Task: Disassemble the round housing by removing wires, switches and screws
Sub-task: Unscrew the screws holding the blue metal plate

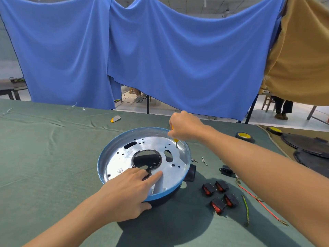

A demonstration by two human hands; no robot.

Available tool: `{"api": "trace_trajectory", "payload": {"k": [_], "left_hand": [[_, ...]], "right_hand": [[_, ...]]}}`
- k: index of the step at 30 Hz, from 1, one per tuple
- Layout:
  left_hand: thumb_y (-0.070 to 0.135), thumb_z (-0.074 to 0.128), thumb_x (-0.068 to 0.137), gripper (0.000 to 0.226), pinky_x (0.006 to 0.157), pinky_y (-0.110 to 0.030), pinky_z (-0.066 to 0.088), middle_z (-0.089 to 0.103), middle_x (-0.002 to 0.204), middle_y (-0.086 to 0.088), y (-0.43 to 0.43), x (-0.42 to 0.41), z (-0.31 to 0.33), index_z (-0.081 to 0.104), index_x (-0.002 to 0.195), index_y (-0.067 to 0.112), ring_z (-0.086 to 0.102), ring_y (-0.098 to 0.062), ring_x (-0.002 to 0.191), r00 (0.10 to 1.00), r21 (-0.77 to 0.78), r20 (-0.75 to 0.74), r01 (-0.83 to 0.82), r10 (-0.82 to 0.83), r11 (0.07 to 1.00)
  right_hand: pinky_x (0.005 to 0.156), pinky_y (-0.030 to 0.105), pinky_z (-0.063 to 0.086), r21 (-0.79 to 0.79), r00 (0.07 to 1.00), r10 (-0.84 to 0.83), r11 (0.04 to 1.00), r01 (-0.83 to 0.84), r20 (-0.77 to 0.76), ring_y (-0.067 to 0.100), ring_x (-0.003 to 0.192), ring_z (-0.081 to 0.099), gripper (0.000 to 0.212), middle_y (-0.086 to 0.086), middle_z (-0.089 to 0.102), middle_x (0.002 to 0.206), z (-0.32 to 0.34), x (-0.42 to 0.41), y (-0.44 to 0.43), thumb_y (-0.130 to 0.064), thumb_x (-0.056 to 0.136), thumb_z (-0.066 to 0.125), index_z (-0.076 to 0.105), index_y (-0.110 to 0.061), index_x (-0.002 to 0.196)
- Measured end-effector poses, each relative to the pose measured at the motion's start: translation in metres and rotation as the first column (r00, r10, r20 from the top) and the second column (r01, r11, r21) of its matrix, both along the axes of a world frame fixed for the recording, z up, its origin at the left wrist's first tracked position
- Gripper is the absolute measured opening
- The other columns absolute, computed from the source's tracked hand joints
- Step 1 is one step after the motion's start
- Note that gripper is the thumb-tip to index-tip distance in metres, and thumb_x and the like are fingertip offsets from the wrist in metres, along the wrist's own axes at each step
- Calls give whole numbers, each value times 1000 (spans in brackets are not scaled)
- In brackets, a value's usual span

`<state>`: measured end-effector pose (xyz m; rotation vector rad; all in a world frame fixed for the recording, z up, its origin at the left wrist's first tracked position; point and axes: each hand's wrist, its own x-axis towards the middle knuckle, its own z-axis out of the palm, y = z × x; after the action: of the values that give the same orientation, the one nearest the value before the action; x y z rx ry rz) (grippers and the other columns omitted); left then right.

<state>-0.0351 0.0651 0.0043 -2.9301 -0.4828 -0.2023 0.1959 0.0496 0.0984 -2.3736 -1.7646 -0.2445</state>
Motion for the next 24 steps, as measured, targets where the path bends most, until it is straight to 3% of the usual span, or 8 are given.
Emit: {"api": "trace_trajectory", "payload": {"k": [4,8,12,15,18,24], "left_hand": [[61,50,90,85,98,-29,35,45,124,6,-1,-3,-2,-2,152,33,43,-18,112,1000,-5,15,-4,4,1000],[62,49,91,87,97,-27,33,43,124,8,-1,-6,-3,-4,153,34,42,-17,112,999,-19,24,-26,27,999],[62,52,89,84,87,-26,35,45,112,12,4,0,0,3,153,38,43,-14,103,997,-45,-12,-73,72,996],[63,54,87,83,76,-25,32,42,98,15,13,-1,2,8,152,39,39,-13,89,990,-63,-59,-131,127,989],[64,53,87,84,75,-24,34,42,96,16,25,-10,3,8,153,40,41,-11,87,982,-57,-77,-180,175,982],[63,57,85,80,72,-24,35,41,95,20,46,-17,7,15,150,47,45,-8,88,959,-40,-148,-248,240,968]], "right_hand": [[50,27,34,-69,999,30,997,-27,40,21,60,46,25,2,47,70,-8,-3,-4,-25,80,67,47,-15,68],[50,25,30,55,1000,18,998,-18,4,22,62,46,17,2,44,71,19,-8,-7,-20,74,64,49,-15,68],[60,30,38,255,999,-1,967,13,-47,30,77,48,13,1,44,75,56,-16,-12,-20,73,62,59,-13,84],[64,32,42,397,993,-17,916,63,-120,31,82,52,17,4,54,82,71,-15,-20,-20,73,63,60,-13,89],[58,30,38,483,969,-25,864,145,-245,28,83,54,19,4,59,85,70,-6,-30,-23,72,66,58,-15,88],[63,32,45,430,905,-79,860,274,-418,26,88,54,23,6,62,92,37,16,-41,-26,72,68,59,-14,89]]}}
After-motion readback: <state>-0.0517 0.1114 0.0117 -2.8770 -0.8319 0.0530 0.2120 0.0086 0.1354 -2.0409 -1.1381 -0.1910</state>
